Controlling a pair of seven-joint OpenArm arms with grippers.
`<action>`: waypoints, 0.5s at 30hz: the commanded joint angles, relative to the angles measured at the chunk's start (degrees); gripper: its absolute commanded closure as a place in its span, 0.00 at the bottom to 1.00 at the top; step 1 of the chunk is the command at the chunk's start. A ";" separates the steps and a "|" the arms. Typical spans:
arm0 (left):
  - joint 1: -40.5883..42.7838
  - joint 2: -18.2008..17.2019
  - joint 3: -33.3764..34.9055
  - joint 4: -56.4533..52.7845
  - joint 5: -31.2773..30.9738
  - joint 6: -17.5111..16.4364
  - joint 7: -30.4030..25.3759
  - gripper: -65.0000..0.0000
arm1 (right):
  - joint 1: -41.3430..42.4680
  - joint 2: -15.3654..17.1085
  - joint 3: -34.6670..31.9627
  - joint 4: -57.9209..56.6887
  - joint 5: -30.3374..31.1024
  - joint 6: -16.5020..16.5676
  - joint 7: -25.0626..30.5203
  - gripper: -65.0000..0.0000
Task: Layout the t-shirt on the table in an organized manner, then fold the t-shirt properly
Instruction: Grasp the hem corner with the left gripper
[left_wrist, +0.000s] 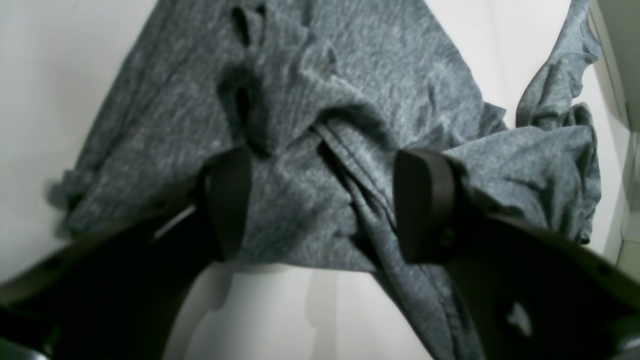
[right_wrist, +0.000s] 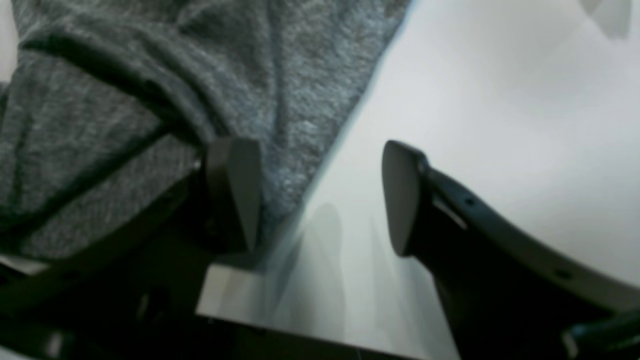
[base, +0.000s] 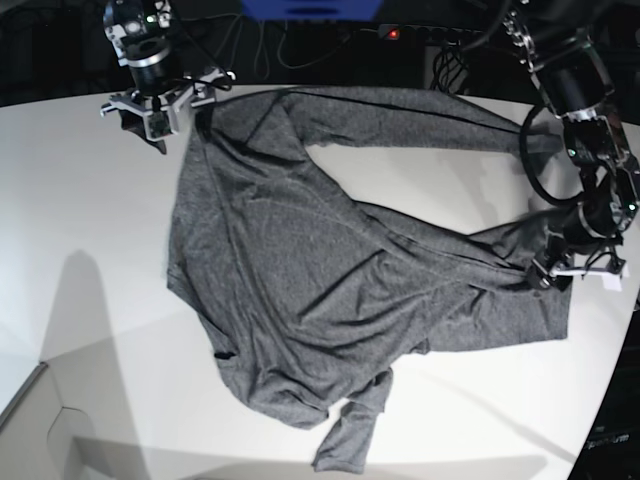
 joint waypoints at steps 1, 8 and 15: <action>-1.18 -1.09 -0.26 0.75 -0.34 -0.25 -1.11 0.34 | -0.18 0.24 0.22 0.81 0.01 -0.14 1.30 0.41; -1.18 -1.44 2.29 0.31 3.18 -0.16 -6.64 0.34 | -0.01 0.24 0.22 0.72 0.01 -0.14 1.30 0.41; -3.65 -1.09 5.54 -5.94 7.93 -0.25 -9.98 0.34 | 0.70 0.24 0.22 0.72 0.01 -0.14 -0.11 0.41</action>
